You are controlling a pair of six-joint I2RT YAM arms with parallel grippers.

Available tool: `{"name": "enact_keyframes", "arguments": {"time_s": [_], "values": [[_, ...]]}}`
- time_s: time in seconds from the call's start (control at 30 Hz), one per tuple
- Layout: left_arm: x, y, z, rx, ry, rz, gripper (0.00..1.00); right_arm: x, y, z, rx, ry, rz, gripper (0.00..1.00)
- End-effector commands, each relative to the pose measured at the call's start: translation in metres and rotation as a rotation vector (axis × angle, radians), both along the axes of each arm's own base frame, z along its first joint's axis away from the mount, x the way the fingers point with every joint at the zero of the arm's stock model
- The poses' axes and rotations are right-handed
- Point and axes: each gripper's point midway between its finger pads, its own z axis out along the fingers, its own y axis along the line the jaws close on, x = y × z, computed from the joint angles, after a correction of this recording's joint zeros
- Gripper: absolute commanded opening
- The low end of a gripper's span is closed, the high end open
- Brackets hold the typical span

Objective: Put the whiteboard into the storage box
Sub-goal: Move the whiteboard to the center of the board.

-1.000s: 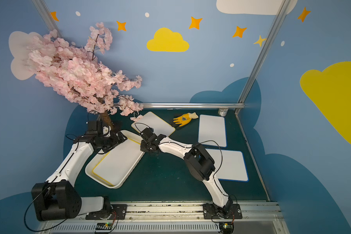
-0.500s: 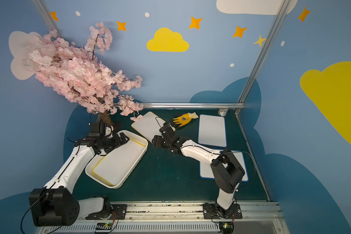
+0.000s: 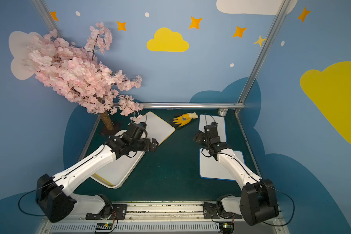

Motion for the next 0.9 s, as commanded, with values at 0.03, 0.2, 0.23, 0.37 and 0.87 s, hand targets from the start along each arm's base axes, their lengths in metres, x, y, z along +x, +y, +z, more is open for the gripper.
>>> {"name": "enact_keyframes", "arguments": {"time_s": [0.03,0.2,0.23,0.37,0.87], "values": [[0.005,-0.071,-0.014,0.013,0.014,-0.071,0.99,-0.017,-0.076,-0.022,-0.045,0.100,-0.193,0.83],[-0.001,-0.156,-0.040,0.038,0.103,-0.203,0.99,-0.034,-0.157,-0.041,-0.107,0.167,-0.434,0.87],[-0.002,-0.168,-0.046,0.040,0.120,-0.220,1.00,-0.038,-0.170,-0.045,-0.117,0.178,-0.471,0.87],[-0.011,-0.212,-0.065,0.013,0.180,-0.266,0.99,-0.053,-0.214,-0.064,-0.089,0.214,-0.593,0.89],[-0.021,-0.258,-0.092,-0.103,0.313,-0.248,0.99,-0.086,-0.268,-0.136,0.054,0.396,-0.774,0.89]]}}
